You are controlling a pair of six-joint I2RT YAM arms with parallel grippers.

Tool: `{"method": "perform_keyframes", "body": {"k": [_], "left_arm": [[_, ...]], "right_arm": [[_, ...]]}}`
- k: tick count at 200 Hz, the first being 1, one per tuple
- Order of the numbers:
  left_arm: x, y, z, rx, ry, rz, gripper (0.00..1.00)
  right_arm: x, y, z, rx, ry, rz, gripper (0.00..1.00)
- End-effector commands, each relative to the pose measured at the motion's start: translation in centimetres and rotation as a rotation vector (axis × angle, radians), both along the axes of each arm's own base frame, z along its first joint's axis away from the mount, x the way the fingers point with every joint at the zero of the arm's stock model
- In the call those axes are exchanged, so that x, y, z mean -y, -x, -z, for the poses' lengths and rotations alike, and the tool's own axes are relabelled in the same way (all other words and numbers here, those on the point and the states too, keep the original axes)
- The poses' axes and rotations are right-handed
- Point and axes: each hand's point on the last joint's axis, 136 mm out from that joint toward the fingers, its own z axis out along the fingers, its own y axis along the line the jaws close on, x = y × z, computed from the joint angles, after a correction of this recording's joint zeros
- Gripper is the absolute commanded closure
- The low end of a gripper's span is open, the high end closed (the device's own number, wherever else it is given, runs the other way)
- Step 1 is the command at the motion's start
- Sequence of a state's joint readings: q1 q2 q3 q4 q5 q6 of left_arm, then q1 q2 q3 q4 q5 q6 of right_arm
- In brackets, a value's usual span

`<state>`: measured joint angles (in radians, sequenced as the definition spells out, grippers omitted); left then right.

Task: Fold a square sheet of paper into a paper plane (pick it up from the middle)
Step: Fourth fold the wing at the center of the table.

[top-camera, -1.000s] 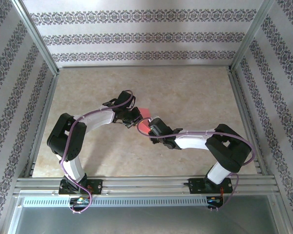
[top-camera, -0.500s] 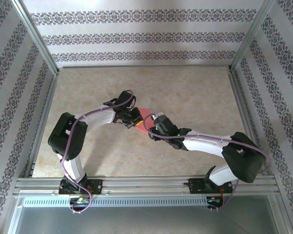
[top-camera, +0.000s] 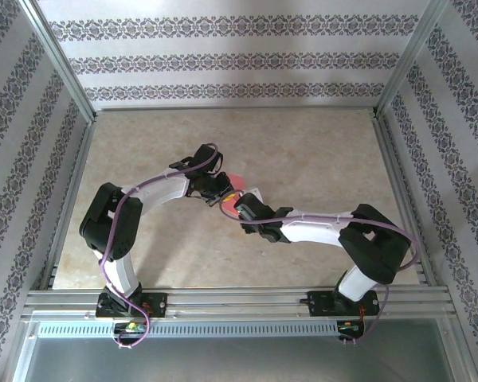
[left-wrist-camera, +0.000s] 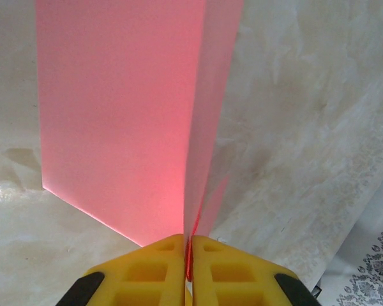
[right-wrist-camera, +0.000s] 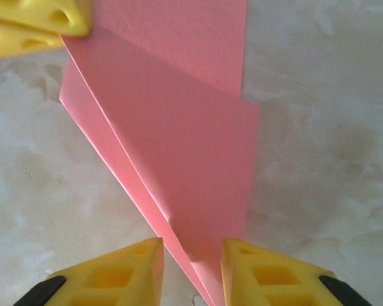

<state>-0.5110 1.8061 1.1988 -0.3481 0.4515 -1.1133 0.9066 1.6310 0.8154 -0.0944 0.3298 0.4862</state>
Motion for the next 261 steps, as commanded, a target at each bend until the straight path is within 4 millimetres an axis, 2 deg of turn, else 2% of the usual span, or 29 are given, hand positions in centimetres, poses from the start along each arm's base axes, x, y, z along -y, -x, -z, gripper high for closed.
{"method": "perform_keyframes", "body": {"k": [1, 173, 223, 261], "left_arm": [[0.2, 0.8, 0.5, -0.064, -0.01, -0.013, 0.89], [0.4, 0.7, 0.4, -0.072, -0.002, -0.007, 0.86], [-0.4, 0.3, -0.2, -0.052, -0.003, -0.02, 0.86], [-1.8, -0.2, -0.9, -0.036, -0.013, -0.04, 0.7]], "right_arm": [[0.9, -0.5, 0.3, 0.011, 0.075, 0.062, 0.71], [2.2, -1.5, 0.5, 0.096, 0.297, 0.098, 0.88], [0.9, -1.2, 0.6, 0.072, 0.253, 0.034, 0.95], [-0.3, -0.5, 0.8, 0.035, 0.212, -0.033, 0.94]]}}
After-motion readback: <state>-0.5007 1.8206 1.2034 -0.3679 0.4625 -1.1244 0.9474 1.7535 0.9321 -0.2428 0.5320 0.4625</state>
